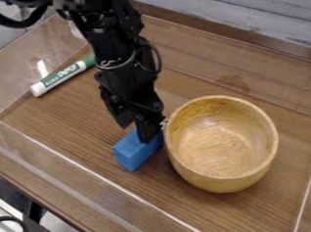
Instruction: Put the blue block in the brown bowl
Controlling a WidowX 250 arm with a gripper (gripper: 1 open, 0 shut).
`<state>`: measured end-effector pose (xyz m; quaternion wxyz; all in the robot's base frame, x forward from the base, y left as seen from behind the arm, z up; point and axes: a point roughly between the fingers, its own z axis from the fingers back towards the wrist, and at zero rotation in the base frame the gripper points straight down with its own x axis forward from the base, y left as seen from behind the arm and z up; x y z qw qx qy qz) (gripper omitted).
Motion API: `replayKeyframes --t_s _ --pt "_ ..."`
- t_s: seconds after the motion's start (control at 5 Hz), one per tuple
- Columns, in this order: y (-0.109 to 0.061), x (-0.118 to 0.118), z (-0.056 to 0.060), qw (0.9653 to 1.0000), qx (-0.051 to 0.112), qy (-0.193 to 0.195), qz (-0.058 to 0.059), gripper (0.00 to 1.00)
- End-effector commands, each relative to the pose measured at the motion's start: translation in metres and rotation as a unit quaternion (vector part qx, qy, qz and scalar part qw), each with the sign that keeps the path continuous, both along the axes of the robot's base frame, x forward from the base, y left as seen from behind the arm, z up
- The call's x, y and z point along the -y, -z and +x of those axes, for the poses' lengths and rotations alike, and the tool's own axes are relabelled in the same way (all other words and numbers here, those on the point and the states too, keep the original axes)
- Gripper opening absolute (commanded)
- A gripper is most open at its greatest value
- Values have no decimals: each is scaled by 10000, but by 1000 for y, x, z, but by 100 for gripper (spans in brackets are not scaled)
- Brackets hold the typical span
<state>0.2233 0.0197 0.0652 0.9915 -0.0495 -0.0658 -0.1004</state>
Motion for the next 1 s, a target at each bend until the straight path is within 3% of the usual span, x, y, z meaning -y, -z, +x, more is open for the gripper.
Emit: replayKeyframes --t_s 0.0,0.2,0.4,0.8 --pt "-12 -5 11 9997 221 -41 62 0" --pt "-12 -6 11 9997 215 -46 66 0" --pt "-10 -6 11 9997 210 -50 68 100" --pt "-7 -7 10 9998 198 -70 75 100"
